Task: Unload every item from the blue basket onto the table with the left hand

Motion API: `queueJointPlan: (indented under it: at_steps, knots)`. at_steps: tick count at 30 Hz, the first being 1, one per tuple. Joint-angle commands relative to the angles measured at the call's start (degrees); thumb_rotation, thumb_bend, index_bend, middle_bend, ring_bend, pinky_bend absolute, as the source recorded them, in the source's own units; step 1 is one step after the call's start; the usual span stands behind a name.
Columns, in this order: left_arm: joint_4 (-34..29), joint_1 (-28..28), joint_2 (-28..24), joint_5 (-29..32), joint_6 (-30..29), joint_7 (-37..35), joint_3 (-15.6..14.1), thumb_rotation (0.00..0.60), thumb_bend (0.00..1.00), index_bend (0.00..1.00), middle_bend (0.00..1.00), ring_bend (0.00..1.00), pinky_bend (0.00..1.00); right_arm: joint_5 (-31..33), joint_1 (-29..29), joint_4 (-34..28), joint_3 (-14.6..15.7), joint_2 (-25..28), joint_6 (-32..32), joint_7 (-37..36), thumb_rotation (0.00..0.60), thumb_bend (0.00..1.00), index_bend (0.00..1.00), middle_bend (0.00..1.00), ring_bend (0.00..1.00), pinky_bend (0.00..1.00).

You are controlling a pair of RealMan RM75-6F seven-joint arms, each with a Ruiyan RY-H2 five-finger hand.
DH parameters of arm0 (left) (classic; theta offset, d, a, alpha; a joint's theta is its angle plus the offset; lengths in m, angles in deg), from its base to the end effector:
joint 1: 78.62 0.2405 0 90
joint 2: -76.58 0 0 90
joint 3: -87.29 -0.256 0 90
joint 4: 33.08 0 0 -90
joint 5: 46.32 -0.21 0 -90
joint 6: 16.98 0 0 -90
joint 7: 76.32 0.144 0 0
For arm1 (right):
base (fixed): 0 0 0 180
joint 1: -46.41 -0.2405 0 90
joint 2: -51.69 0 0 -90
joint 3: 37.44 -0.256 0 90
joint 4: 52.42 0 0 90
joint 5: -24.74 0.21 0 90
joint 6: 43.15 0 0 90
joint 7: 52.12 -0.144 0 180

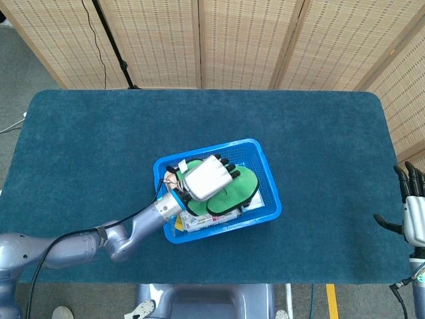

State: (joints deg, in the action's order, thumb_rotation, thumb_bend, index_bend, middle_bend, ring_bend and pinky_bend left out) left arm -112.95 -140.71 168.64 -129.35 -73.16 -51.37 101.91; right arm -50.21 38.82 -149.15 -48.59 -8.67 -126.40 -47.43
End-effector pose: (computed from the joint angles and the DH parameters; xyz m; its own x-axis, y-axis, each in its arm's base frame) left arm 0.0185 0.3632 -0.0148 0.5339 -0.2326 0.8129 0.4157 -0.7650 -0.4919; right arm -0.3030 -0.2219 0.1995 0.4220 0.1161 0.8991 -0.9046 0.1201 0.4090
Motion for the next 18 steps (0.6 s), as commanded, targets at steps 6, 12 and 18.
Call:
queueJointPlan:
  at_steps: [6, 12, 18]
  knots:
    - [-1.05, 6.23, -13.26, 4.0, -5.46, -7.2, 5.06, 0.6, 0.83, 0.77, 0.58, 0.54, 0.65, -1.4, 0.0, -0.68, 0.65, -0.11, -0.33, 0.3, 0.6, 0.0, 0.0, 0.0, 0.0, 0.0]
    - [8.58, 11.42, -14.74, 9.97, -1.27, -16.49, 1.83, 0.6, 0.84, 0.77, 0.58, 0.54, 0.65, -2.14, -0.17, -1.52, 1.12, 0.11, 0.22, -0.15, 0.6, 0.0, 0.0, 0.0, 0.0, 0.0]
    - [24.85, 13.71, -9.65, 9.66, 10.23, -32.0, -4.97, 0.6, 0.63, 0.39, 0.23, 0.27, 0.44, -4.24, -0.33, -2.49, 2.02, 0.83, 0.66, -1.21, 0.6, 0.0, 0.0, 0.0, 0.0, 0.0]
